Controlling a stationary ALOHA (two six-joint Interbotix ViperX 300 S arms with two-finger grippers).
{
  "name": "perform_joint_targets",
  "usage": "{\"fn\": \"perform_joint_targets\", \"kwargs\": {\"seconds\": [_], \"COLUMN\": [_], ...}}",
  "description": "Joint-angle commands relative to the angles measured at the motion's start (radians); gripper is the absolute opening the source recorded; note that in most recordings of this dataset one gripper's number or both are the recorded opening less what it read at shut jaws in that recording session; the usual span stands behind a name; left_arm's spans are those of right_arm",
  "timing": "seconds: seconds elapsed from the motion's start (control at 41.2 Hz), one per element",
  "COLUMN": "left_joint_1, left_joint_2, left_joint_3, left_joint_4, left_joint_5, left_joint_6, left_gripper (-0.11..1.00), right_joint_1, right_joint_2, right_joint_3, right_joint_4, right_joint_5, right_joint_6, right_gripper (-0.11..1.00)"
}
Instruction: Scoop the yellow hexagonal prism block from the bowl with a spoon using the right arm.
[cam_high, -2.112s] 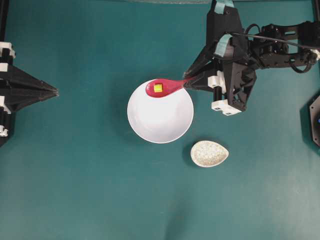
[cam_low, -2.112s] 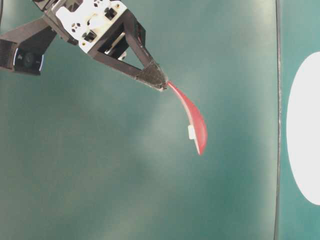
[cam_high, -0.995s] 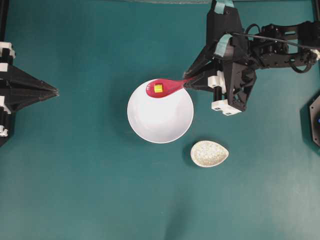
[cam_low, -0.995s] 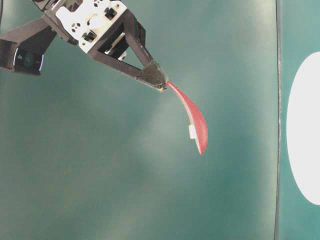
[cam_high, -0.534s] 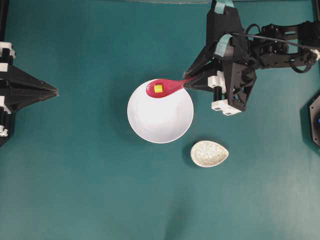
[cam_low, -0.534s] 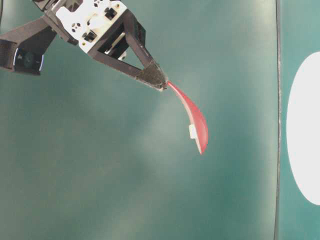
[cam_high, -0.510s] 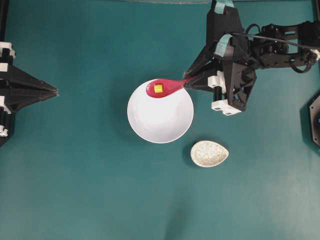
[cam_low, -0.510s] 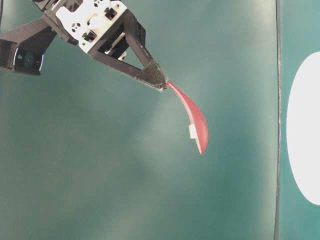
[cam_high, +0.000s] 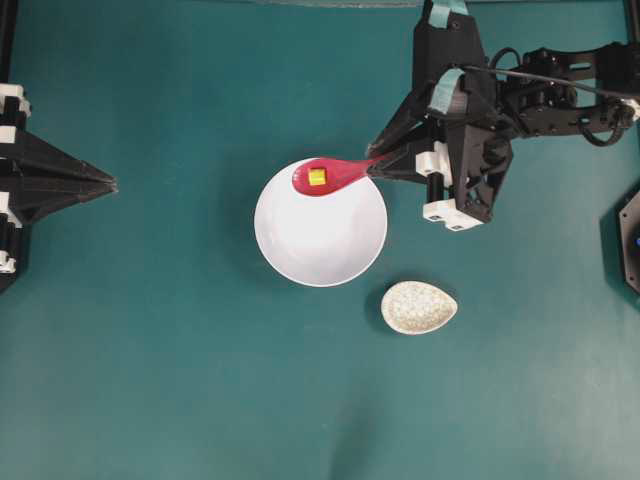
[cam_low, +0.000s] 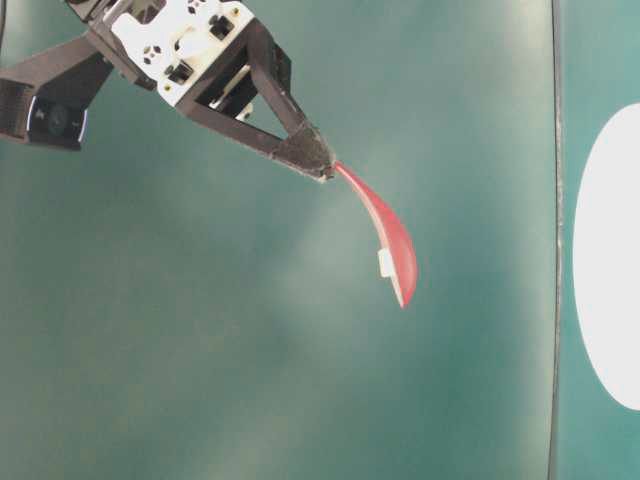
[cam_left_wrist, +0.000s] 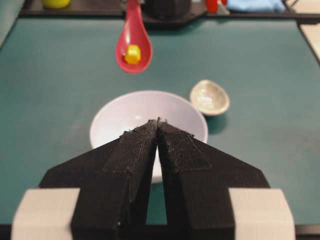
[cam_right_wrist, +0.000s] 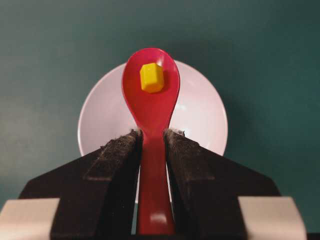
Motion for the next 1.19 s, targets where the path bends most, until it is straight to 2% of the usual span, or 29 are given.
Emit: {"fn": "perform_joint_targets", "kwargs": {"seconds": [0.0, 1.165], "left_joint_1": [0.002, 0.002], "left_joint_2": [0.005, 0.005], "left_joint_3": [-0.031, -0.031], "left_joint_4": [0.003, 0.003], "left_joint_5": [-0.005, -0.005], "left_joint_6": [0.000, 0.000], "left_gripper": [0.08, 0.08], "right_joint_1": [-0.002, 0.000], "right_joint_2": [-0.026, -0.026], "right_joint_3": [-0.011, -0.011], "right_joint_4": [0.000, 0.000], "right_joint_5": [-0.009, -0.009], "right_joint_6": [-0.002, -0.002], "right_gripper": [0.24, 0.24]}}
